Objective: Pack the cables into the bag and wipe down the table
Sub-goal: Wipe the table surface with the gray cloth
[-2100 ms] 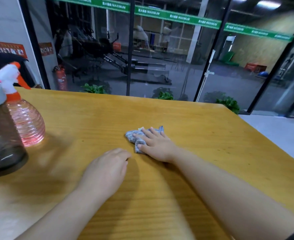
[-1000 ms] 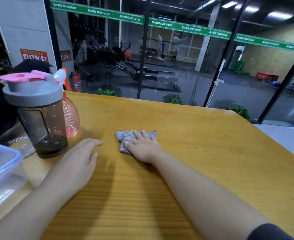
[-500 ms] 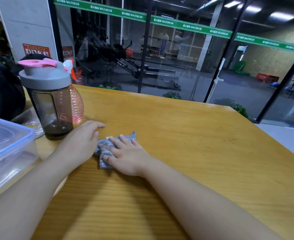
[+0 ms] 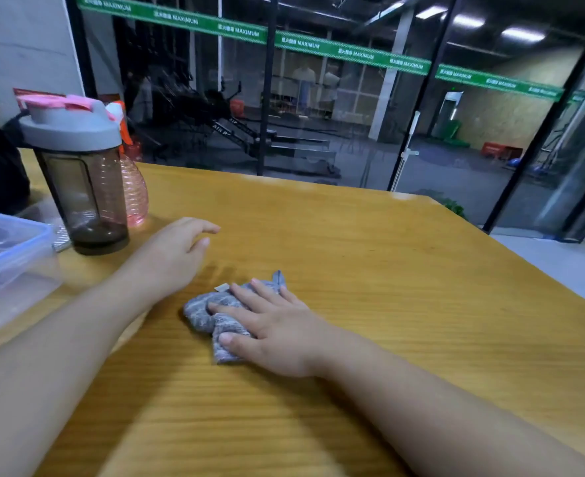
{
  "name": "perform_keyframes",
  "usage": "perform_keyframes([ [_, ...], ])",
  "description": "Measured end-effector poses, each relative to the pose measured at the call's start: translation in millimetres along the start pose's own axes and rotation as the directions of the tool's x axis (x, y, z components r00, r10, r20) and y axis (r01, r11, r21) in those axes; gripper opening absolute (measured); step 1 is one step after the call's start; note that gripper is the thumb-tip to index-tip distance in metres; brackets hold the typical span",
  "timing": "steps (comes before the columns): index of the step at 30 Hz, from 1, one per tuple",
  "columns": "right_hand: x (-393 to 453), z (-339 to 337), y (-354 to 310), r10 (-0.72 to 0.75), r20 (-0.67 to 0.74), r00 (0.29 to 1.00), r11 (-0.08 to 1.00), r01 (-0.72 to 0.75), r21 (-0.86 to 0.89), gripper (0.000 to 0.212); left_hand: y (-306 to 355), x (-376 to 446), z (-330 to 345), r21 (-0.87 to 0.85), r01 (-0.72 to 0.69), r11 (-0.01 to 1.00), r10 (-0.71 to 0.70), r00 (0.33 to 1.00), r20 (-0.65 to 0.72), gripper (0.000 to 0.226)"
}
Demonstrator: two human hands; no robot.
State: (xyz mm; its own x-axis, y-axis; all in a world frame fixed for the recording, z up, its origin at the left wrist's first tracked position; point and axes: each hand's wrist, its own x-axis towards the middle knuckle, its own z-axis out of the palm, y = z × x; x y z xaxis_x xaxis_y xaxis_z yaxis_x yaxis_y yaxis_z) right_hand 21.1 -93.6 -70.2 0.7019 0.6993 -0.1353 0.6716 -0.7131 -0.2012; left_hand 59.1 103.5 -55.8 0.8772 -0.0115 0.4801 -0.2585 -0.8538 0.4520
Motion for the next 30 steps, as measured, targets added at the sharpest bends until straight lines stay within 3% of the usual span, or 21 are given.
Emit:
perform_keyframes([
  [9, -63.4, -11.1, 93.8, 0.36, -0.049, 0.932, 0.933, -0.36, 0.008, 0.05, 20.2, -10.1, 6.5, -0.032, -0.091, 0.995, 0.094, 0.988, 0.123, 0.029],
  [14, -57.3, -17.6, 148.6, 0.6, -0.095, 0.794, 0.799, -0.6, 0.033, 0.054, 22.9, -13.9, 3.4, -0.016, -0.122, 0.992, 0.123, 0.98, 0.16, 0.022],
  [19, -19.7, -23.3, 170.2, 0.726, -0.127, 0.676, 0.687, -0.723, 0.074, 0.059, 20.6, -13.2, 1.7, 0.009, -0.026, 1.0, 0.024, 0.986, 0.167, 0.019],
  [24, 19.6, -29.0, 168.5, 0.734, -0.127, 0.667, 0.679, -0.729, 0.093, 0.059, 15.7, -9.0, 3.5, 0.016, 0.053, 0.998, -0.054, 0.989, 0.138, 0.017],
  [30, 54.7, -33.3, 160.8, 0.67, -0.121, 0.732, 0.741, -0.669, 0.052, 0.06, 12.0, -6.3, 5.7, 0.007, 0.085, 0.996, -0.086, 0.987, 0.134, 0.017],
])
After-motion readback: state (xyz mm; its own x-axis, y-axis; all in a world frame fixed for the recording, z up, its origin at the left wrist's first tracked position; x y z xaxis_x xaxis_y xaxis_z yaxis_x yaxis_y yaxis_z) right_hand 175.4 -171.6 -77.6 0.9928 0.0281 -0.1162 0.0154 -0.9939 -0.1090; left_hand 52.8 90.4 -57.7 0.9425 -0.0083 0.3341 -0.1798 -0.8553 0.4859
